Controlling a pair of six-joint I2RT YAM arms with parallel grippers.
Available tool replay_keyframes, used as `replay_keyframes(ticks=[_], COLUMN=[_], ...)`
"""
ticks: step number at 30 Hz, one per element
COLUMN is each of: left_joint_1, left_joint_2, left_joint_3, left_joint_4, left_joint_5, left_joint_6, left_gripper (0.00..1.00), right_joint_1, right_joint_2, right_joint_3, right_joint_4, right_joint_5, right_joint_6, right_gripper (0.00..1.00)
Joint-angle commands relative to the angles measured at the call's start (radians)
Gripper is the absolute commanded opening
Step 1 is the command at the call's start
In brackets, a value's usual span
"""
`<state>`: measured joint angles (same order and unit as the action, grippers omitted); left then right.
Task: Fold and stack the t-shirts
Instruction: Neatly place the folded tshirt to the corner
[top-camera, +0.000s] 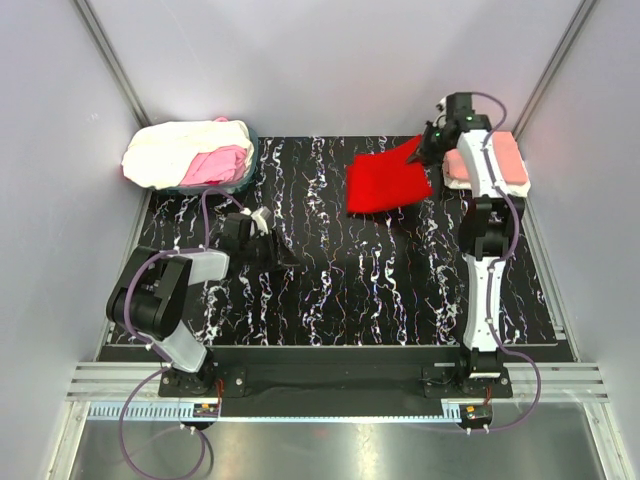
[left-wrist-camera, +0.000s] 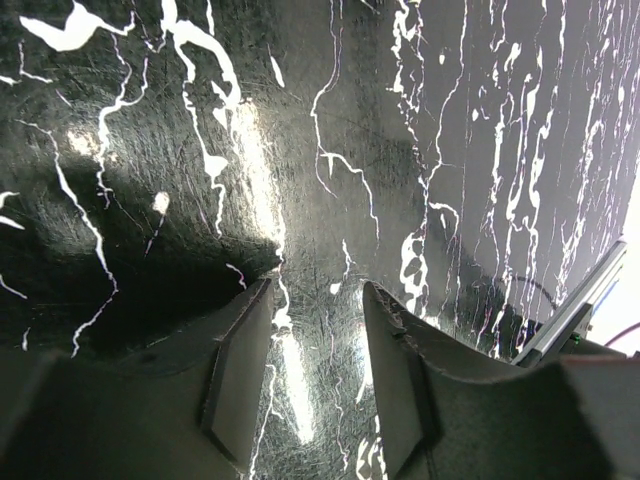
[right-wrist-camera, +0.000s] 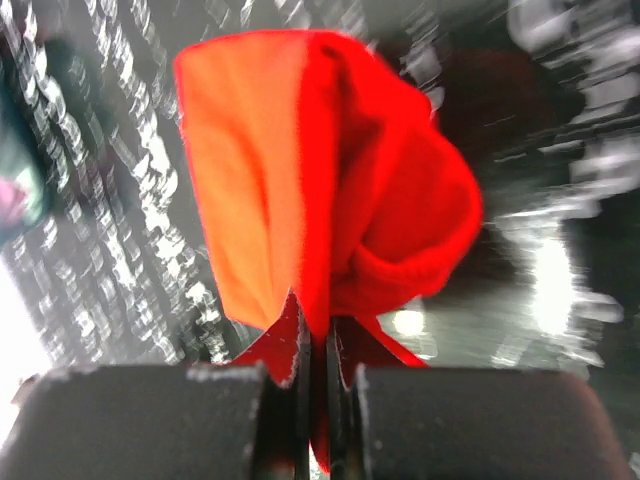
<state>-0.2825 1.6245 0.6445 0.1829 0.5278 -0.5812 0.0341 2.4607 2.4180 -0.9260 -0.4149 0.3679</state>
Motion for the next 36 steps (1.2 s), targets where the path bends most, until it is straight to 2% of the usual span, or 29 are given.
replay_keyframes(ticks=[1,5,11,17,25,36], left_joint_1=[-0.003,-0.003,-0.007,-0.011,-0.014,-0.015], left_joint_2=[0.005,0.018,0.069,0.075,0.078,0.086], left_joint_3=[-0.011,-0.006,0.046,0.052,0.055,0.06], left_joint_4=[0.075,0.082,0.03,0.029,0.029,0.026], left_joint_5=[-0.008,-0.003,0.001,-0.005,-0.006,-0.008], left_joint_6=[0.004,0.001,0.009,0.009,0.012,0.011], left_gripper=[0.45,0.42,0.39,0.38,0.37,0.35], right_joint_1=[-0.057,-0.097,-0.158,-0.197,-0.221,-0.24], right_joint_2=[0.021,0.029,-0.042,-0.043,-0.117,-0.147], right_joint_3=[0.163,0.271,0.268,0.365,0.358,0.357], right_joint_4=[-0.175,-0.186,-0.088,-0.028,0.081,0.09], right_joint_5=[0.169,0.257,0.199,0.148,0.166,0.146], right_joint_6=[-0.112,-0.237,-0.303,-0.311,-0.36,-0.434], right_gripper=[0.0,0.0,0.0,0.0,0.0,0.0])
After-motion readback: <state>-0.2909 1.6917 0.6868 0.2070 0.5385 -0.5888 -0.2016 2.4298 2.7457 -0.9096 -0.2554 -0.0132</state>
